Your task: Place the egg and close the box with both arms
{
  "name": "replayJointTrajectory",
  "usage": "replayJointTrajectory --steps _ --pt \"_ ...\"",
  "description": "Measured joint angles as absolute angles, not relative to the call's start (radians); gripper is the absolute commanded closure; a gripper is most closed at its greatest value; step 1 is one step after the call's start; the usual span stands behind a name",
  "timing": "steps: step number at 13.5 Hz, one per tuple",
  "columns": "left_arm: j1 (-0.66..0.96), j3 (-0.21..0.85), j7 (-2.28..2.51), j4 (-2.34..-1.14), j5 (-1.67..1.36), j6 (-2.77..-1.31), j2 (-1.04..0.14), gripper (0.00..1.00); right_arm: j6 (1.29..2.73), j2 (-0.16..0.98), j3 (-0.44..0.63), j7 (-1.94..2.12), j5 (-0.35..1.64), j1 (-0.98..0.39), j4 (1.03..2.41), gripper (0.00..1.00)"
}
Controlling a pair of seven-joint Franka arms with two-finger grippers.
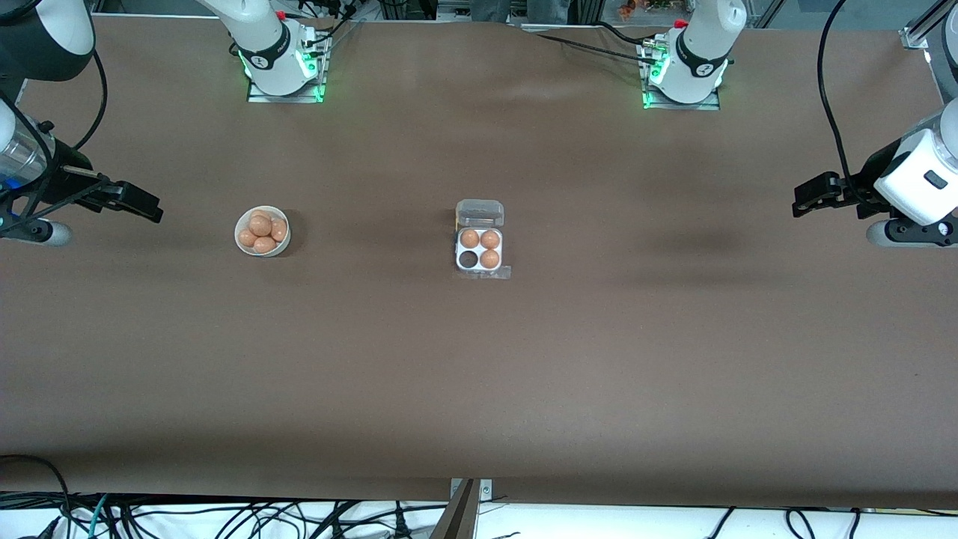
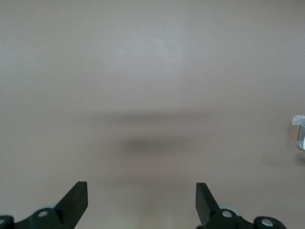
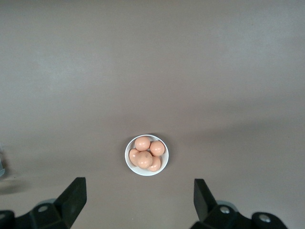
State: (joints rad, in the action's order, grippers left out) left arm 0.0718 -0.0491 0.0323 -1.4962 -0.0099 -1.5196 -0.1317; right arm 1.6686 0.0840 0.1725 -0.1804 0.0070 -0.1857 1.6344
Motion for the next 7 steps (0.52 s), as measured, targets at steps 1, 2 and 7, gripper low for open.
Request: replayJointTrajectory --steps 1,2,7 --pt "0.072 -0.049 0.032 -1.496 -0.010 -1.520 -0.132 0.00 1.668 0.084 0.173 -0.180 0.007 -0.186 1.634 0.00" --pt "0.072 -0.049 0.032 -1.496 -0.010 -1.520 -0.132 0.00 1.667 0.084 0.173 -0.180 0.007 -0.186 1.634 0.00" --pt "0.072 -0.049 0.032 -1.496 -0.010 -1.520 -0.132 0.00 1.649 0.124 0.170 -0.175 0.009 -0.187 1.665 0.00"
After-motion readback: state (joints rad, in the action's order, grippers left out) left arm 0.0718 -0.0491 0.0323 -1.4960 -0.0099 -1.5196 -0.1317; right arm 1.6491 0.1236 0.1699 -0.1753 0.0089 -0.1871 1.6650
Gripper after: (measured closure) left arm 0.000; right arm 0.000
